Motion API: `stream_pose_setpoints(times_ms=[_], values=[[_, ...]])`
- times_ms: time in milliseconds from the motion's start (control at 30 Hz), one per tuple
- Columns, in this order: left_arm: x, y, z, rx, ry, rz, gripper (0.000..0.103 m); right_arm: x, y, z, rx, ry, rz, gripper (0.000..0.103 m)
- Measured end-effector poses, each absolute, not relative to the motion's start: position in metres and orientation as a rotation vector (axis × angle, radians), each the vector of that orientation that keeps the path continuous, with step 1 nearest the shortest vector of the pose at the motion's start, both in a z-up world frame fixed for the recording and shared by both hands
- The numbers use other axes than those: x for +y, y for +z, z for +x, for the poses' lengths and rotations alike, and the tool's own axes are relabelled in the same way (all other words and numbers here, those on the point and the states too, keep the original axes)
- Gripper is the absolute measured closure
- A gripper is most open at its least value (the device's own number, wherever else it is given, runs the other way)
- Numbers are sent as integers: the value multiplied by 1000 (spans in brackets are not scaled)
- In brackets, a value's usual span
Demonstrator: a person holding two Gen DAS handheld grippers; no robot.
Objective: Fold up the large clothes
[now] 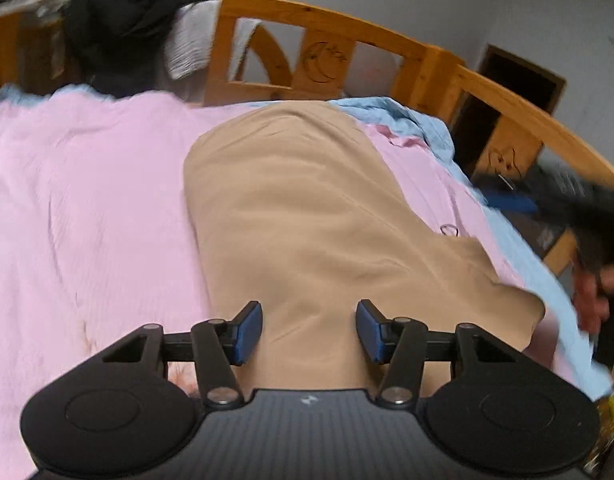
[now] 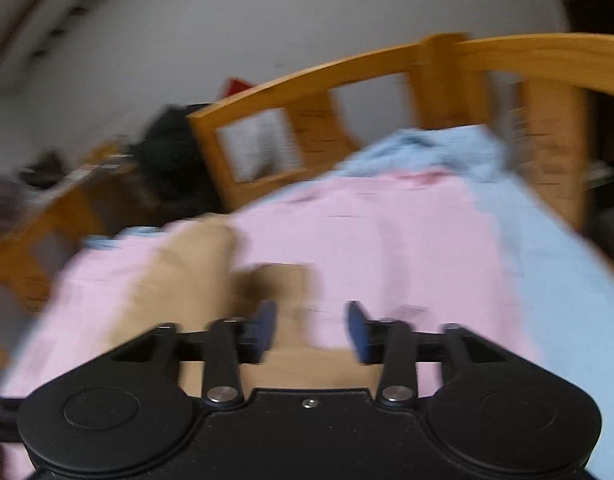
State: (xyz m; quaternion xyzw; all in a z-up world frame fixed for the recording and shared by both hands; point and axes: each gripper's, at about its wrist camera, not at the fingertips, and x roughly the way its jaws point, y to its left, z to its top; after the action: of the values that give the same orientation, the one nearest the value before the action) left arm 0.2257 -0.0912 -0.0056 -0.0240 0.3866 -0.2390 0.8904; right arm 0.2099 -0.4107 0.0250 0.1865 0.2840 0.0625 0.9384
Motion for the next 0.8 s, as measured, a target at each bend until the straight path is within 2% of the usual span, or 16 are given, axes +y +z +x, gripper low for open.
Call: stream_pose_setpoints(times_ms=[67, 233, 267, 300, 333, 367, 467, 567, 733, 800], values=[[-100, -9, 226, 800, -504, -11, 46, -391, 24, 247, 648, 231, 410, 33], [-105, -10, 228, 800, -517, -2, 45, -357, 4, 329, 774, 251, 436, 35], [-105, -10, 230, 797, -517, -1, 45, -355, -2, 338, 807, 261, 462, 48], [-105, -11, 229, 796, -518, 1, 45, -355, -7, 344, 825, 269, 480, 75], [-106, -11, 231, 795, -524, 2, 45, -355, -6, 346, 826, 263, 477, 91], [-106, -11, 230, 793, -531, 6, 45, -356, -1, 343, 802, 261, 458, 96], [-115, -8, 229, 776, -574, 47, 45, -351, 26, 321, 722, 223, 241, 97], [-134, -8, 231, 768, -612, 68, 45, -358, 29, 318, 714, 171, 82, 97], [-171, -20, 232, 763, -631, 183, 45, -368, -29, 341, 828, 113, 11, 97], [-173, -22, 231, 755, -635, 199, 45, -364, -44, 340, 817, 112, 10, 96]])
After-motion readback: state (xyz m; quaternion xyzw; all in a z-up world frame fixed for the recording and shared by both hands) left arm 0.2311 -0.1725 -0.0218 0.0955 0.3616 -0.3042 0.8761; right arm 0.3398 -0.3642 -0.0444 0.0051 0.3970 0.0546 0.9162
